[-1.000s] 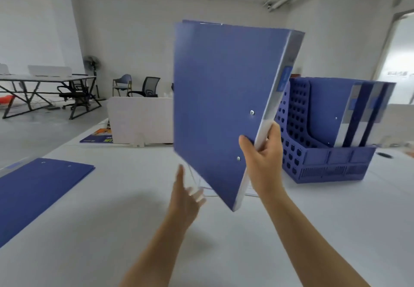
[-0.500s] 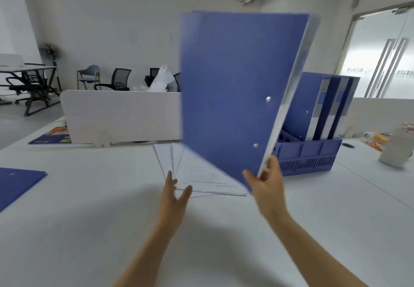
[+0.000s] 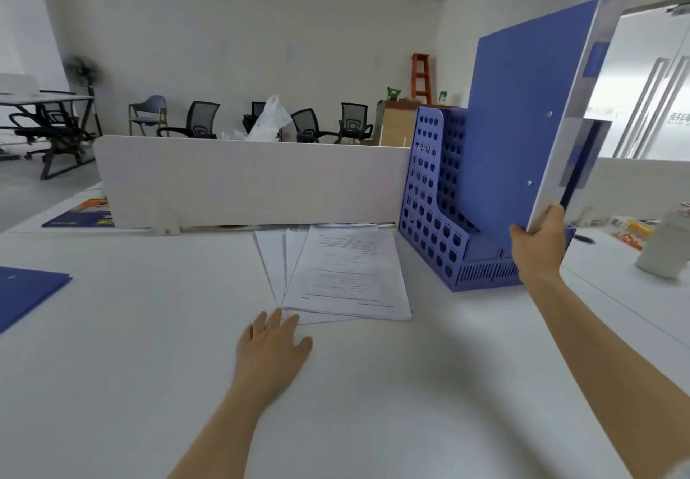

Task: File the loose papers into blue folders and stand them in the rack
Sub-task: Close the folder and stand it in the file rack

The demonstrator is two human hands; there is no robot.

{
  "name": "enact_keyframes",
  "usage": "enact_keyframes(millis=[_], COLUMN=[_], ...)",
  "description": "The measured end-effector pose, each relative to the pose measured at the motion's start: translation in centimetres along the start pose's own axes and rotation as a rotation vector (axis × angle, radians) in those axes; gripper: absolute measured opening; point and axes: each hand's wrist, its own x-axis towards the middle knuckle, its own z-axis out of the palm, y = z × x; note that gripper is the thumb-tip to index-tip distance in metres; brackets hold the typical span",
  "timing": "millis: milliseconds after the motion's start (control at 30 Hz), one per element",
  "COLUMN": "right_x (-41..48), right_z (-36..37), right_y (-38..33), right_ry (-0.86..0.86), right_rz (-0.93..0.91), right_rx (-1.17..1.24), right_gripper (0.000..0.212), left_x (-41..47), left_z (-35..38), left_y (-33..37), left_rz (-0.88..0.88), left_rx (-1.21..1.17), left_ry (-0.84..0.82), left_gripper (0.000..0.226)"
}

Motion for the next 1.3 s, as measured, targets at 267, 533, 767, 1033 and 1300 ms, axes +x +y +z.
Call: enact_keyframes(millis=[267, 533, 767, 1033, 1300], right_x=[3.4, 4.9, 7.0, 5.6, 5.4], right_z=[4.1, 6.3, 5.8, 6.8, 6.2], right_y=[0.0, 1.3, 1.4, 2.2, 1.7], right_ry=[-0.088, -0.087, -0.143, -0.078, -0.014], right_rz=[0.041, 0.062, 0.099, 0.08, 0.087], right_rx=[-0.122, -0.233, -0.378, -0.434, -0.268], right_gripper=[0.029, 0.019, 0.029, 0.041, 0.052], left_x=[0.4, 0.3, 0.0, -0.1, 0.0], left_z=[-0.9, -1.0, -1.1, -1.2, -1.1], left_y=[-0.7, -1.1, -0.9, -0.8, -0.8], left_rz=[-0.004, -0.022, -0.019, 0.01, 0.014], left_rx=[-0.054, -0.13, -0.131, -0.096, -0.088], left_ry=[0.003, 0.074, 0.095, 0.072, 0.063], left_gripper=[0.044, 0.032, 0.033, 0.037, 0.038])
